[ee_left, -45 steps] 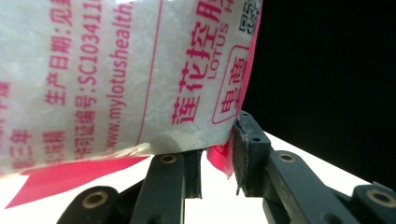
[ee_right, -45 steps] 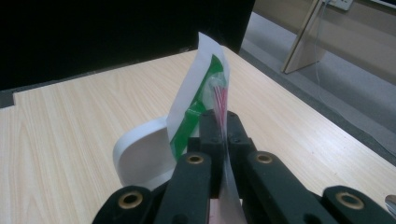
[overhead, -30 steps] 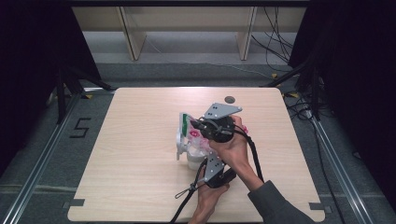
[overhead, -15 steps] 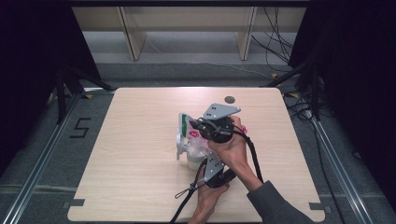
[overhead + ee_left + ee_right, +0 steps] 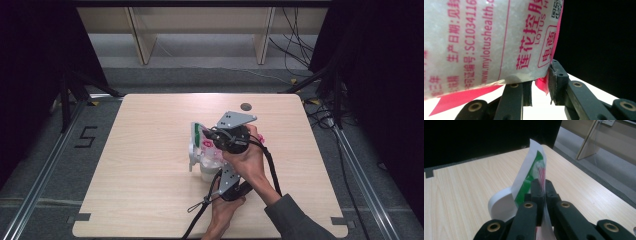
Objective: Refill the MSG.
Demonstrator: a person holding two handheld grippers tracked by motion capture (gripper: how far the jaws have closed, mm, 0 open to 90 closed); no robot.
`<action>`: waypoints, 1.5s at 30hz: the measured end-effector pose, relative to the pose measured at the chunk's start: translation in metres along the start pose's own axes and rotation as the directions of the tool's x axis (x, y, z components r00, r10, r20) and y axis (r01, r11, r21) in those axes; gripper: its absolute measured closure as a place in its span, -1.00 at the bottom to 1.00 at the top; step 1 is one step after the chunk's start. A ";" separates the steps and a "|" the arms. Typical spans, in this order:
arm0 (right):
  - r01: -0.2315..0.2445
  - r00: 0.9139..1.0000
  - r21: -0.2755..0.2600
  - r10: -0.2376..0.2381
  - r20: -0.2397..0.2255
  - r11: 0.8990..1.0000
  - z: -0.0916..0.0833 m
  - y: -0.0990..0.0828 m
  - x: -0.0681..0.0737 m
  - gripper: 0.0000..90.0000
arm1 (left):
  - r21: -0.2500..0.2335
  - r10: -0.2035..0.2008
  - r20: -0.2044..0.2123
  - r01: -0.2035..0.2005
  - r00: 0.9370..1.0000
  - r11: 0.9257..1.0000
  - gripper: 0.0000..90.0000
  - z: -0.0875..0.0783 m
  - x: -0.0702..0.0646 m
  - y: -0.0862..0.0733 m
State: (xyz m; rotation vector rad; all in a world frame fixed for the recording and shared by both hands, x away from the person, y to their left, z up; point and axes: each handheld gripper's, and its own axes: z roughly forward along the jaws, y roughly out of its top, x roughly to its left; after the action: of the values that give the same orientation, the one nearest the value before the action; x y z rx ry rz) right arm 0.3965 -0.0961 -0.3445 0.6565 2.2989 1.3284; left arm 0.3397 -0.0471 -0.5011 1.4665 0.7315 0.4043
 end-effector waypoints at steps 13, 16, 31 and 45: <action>-0.009 1.000 0.005 0.009 -0.020 1.000 0.001 0.001 0.001 1.00 | -0.004 -0.001 -0.005 0.001 1.000 1.000 0.65 -0.001 0.002 0.001; 0.011 1.000 0.003 -0.011 -0.018 1.000 0.002 0.001 0.000 1.00 | 0.009 -0.004 -0.008 0.004 1.000 1.000 0.65 -0.001 0.001 0.000; 0.015 1.000 0.004 -0.015 -0.014 1.000 0.002 0.001 0.000 1.00 | -0.004 0.000 -0.003 0.000 1.000 1.000 0.65 -0.001 0.002 0.001; 0.008 1.000 -0.006 -0.008 -0.017 1.000 0.000 0.001 -0.001 1.00 | -0.007 -0.007 -0.003 0.007 1.000 1.000 0.65 0.000 0.001 0.000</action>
State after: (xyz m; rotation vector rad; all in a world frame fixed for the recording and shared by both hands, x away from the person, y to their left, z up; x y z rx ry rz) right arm 0.3976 -0.0957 -0.3436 0.6358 2.3078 1.3409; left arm 0.3405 -0.0461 -0.5018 1.4568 0.7366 0.4034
